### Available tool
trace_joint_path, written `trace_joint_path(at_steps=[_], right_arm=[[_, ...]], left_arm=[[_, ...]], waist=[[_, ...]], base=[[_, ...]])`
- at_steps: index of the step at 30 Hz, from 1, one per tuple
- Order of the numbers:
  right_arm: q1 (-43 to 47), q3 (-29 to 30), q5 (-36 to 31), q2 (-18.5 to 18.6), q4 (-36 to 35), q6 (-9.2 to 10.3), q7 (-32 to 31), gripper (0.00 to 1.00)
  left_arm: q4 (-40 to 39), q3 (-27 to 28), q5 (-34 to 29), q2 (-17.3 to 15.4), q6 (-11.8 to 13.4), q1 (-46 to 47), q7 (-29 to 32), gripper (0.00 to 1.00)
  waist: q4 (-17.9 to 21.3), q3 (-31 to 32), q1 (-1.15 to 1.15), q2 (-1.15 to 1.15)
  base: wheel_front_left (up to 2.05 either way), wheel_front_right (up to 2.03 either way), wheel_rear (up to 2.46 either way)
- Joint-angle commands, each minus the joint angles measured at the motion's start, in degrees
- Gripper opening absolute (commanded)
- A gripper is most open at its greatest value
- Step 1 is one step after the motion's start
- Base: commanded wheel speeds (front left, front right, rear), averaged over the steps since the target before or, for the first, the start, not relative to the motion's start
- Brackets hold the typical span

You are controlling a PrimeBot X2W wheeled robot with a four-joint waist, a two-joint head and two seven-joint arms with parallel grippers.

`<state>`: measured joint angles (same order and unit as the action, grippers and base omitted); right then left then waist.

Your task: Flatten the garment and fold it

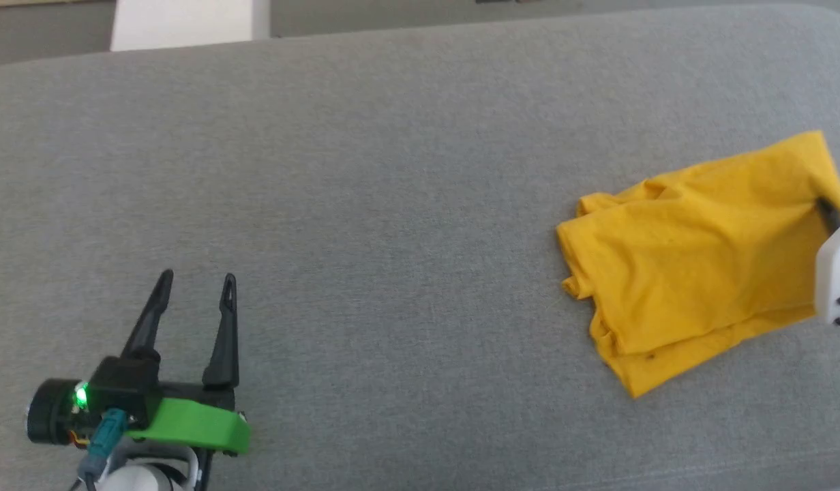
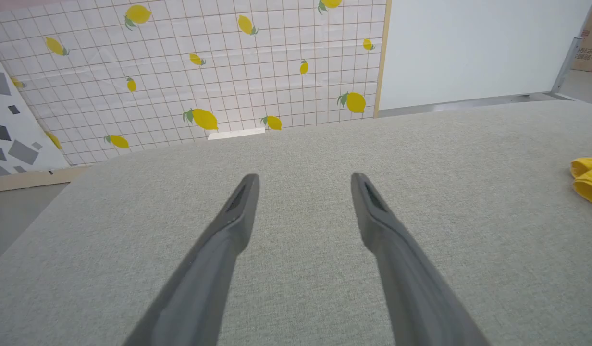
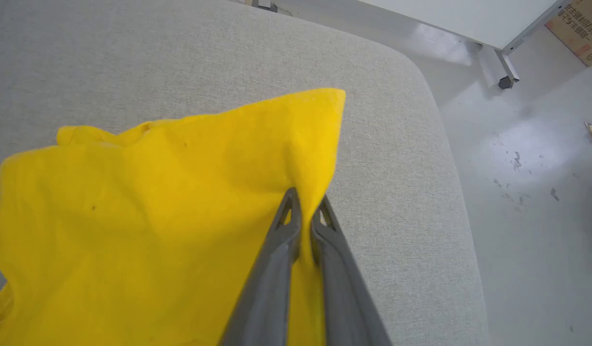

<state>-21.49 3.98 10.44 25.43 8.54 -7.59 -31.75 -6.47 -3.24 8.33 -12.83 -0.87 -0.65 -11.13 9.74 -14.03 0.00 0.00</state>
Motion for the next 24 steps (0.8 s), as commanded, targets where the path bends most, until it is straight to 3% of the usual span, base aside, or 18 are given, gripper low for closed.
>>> trace_joint_path(at_steps=[1,14,24], right_arm=[[-1.55,-0.21,-0.7,0.78,0.02,0.1,0.2,0.0],[-10.87,-3.73,-5.58,13.6,2.47,0.1,3.91,0.0],[-14.7,-0.43,-10.15,17.94,9.05,0.1,7.21,0.0]], left_arm=[[-0.44,0.22,-0.57,-0.76,0.14,1.32,0.22,1.0],[-7.64,1.54,-2.51,-6.05,-0.36,7.22,4.62,1.0],[-14.21,2.43,-4.02,-9.61,-0.78,12.15,8.56,1.0]], waist=[[3.47,-3.7,0.0,0.0],[8.14,-14.79,0.0,0.0],[8.48,-21.26,0.0,0.0]], base=[[0.0,0.0,0.0],[0.0,0.0,0.0],[0.0,0.0,0.0]])
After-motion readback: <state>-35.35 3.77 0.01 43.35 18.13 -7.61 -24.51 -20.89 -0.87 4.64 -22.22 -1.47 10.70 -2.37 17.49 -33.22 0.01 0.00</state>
